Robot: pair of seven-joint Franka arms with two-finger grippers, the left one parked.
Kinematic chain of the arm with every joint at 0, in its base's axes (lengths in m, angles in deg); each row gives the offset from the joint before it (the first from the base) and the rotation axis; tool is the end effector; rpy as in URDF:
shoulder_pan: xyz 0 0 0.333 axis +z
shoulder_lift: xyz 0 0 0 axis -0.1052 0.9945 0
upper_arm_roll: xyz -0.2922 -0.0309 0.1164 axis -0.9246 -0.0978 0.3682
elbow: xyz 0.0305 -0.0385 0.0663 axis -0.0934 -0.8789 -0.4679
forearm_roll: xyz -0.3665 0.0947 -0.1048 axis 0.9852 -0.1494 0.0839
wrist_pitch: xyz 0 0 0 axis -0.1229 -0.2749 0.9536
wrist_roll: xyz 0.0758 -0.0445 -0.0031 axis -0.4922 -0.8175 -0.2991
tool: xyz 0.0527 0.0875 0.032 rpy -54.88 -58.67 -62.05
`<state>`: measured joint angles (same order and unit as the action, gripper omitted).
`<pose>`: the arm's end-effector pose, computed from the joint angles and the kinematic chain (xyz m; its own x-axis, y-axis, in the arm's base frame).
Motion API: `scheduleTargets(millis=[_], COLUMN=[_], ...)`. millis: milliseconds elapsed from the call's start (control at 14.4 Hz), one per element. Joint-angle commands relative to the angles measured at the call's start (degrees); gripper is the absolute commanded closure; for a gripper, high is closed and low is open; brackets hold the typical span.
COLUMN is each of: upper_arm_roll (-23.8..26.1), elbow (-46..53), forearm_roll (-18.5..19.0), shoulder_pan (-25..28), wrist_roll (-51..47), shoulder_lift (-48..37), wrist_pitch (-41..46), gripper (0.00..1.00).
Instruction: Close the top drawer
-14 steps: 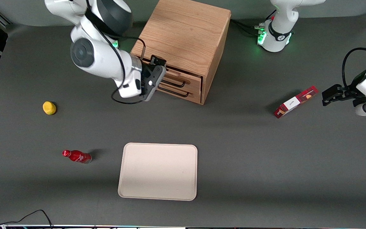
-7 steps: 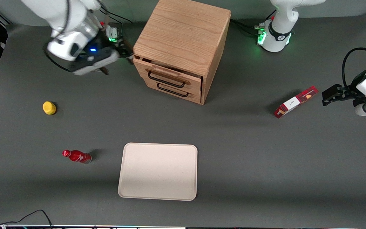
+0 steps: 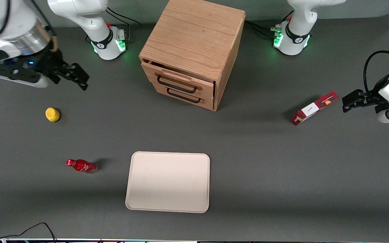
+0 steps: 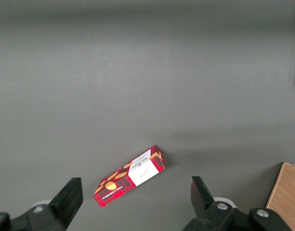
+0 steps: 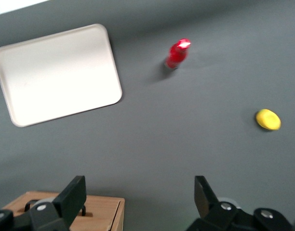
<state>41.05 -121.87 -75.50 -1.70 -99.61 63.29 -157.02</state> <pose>0.5089 0.1366 0.6570 0.9429 -0.3218 0.0864 -0.3255 -0.9450 0.0327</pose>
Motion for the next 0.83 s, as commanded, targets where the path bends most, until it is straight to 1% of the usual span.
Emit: scheduleTargets(millis=[0, 139, 278, 347, 486, 625, 764], upper_arm_roll=[-5.5, -7.0, -8.1, -9.2, -9.9, -11.9, -12.3], elbow=[-5.0, -10.3, -14.2, -15.2, -14.9, -13.9, -13.3], forearm_roll=[0.9, 0.9, 0.8, 0.1, -0.4, -1.3, -1.3], shoulder_pan=[0.3, 0.3, 0.1, 0.2, 0.2, 0.4, 0.2], wrist_roll=[-0.2, 4.1, 4.5, 4.5, 6.9, 12.0, 14.5], shoulder_lift=[-4.4, -8.1, -10.4, -10.9, -10.7, -10.1, -9.2], wrist_pitch=[0.2, -1.9, -3.8, -4.7, -4.7, -4.4, -4.2], gripper=[0.00, 0.00, 0.00, 0.00, 0.00, 0.00, 0.00])
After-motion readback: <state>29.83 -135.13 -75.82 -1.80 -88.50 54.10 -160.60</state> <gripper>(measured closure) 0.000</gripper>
